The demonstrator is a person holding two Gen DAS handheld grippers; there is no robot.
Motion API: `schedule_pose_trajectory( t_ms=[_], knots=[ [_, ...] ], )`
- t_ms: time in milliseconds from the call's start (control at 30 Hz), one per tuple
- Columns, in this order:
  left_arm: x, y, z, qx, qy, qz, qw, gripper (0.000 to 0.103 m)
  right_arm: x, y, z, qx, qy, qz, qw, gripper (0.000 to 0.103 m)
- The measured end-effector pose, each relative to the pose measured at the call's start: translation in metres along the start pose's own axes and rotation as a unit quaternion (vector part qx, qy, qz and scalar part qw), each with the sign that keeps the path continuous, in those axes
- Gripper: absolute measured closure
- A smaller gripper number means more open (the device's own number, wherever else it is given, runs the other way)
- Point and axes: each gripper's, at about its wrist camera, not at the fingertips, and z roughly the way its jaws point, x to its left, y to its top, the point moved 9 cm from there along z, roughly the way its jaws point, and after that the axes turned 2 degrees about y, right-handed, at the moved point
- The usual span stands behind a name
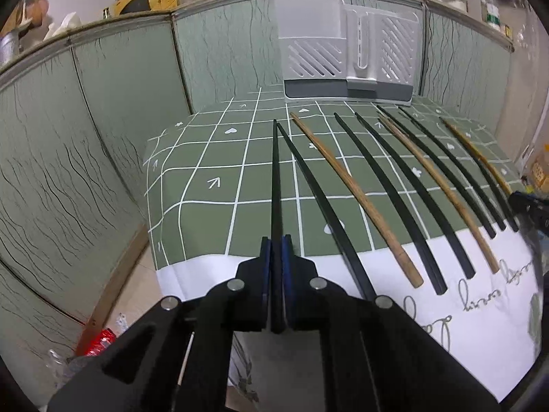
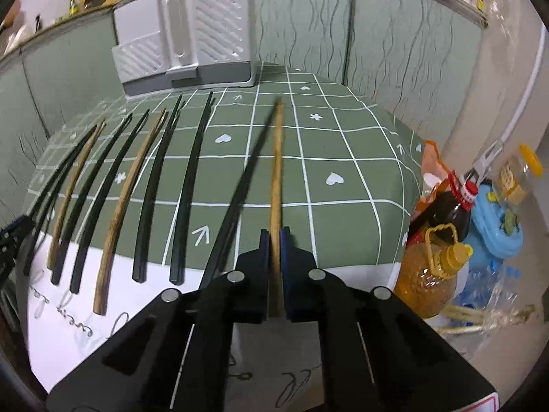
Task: Organize utensils
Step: 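Grasp a black chopstick with the left gripper while the right gripper grasps a wooden chopstick, then lift both held chopsticks and carry them up to the white utensil holder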
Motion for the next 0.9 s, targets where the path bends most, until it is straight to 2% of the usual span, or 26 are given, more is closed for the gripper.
schedule_pose_trajectory(
  t_ms=[267,600,900],
  knots=[
    [0.015,0.015,-0.02,-0.025,-0.008,-0.023,0.9994,0.097,-0.016,0.01,-0.027,-0.026,0.004,-0.001,1.0,0.097],
    [0.035,0.037,-0.053,-0.052,-0.028,-0.041,0.9974,0.097,-0.026,0.02,-0.05,-0.029,0.019,-0.01,0.999,0.097],
    [0.048,0.074,-0.079,-0.078,-0.039,-0.053,0.9948,0.097,-0.031,0.057,-0.086,-0.072,0.034,-0.006,0.997,0.097]
  ],
)
